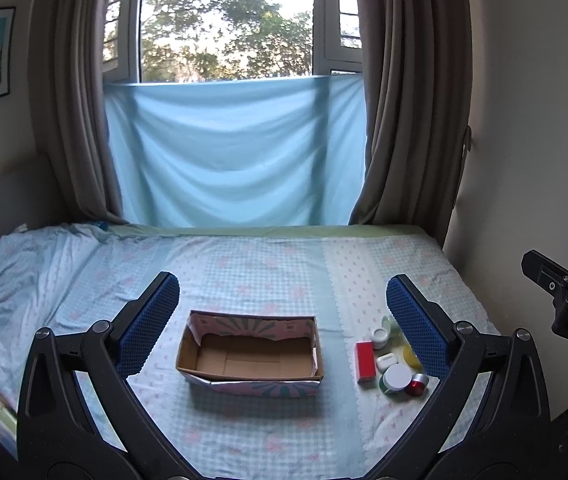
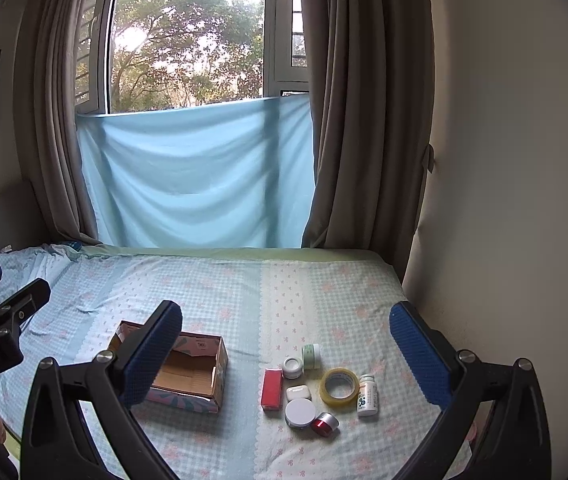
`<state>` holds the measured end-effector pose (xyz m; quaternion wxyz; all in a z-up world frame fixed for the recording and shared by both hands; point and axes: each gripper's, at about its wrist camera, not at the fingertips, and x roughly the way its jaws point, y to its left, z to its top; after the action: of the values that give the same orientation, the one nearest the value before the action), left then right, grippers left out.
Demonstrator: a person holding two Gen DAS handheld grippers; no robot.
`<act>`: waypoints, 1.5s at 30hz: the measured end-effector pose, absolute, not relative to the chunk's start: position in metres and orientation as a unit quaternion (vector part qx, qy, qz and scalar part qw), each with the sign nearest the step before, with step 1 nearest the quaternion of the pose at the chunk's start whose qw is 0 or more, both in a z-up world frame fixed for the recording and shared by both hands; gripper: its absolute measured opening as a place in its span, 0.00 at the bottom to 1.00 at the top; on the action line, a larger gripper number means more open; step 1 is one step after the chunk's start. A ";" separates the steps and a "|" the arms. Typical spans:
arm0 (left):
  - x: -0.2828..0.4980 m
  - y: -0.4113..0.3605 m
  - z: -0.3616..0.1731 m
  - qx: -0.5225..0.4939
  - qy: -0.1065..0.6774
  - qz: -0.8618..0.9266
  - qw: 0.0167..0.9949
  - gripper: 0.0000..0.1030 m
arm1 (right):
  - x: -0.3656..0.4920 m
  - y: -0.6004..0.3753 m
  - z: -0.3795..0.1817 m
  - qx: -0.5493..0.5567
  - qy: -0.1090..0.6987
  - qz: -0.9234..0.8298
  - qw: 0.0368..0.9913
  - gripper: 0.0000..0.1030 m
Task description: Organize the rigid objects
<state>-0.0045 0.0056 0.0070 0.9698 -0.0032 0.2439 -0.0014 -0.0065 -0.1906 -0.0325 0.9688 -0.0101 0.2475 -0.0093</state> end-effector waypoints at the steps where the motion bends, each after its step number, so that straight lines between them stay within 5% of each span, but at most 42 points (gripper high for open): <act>1: -0.004 0.006 0.007 -0.004 0.244 -0.001 0.970 1.00 | -0.008 -0.189 -0.032 -0.010 0.247 -0.010 0.969 1.00; 45: 0.004 0.006 0.006 -0.009 0.250 0.007 0.968 1.00 | -0.008 -0.200 -0.034 0.006 0.247 -0.016 0.969 1.00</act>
<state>0.0042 0.0062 0.0064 0.9681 -0.0094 0.2503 0.0067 -0.0082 -0.2004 -0.0341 0.9690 0.0059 0.2466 -0.0162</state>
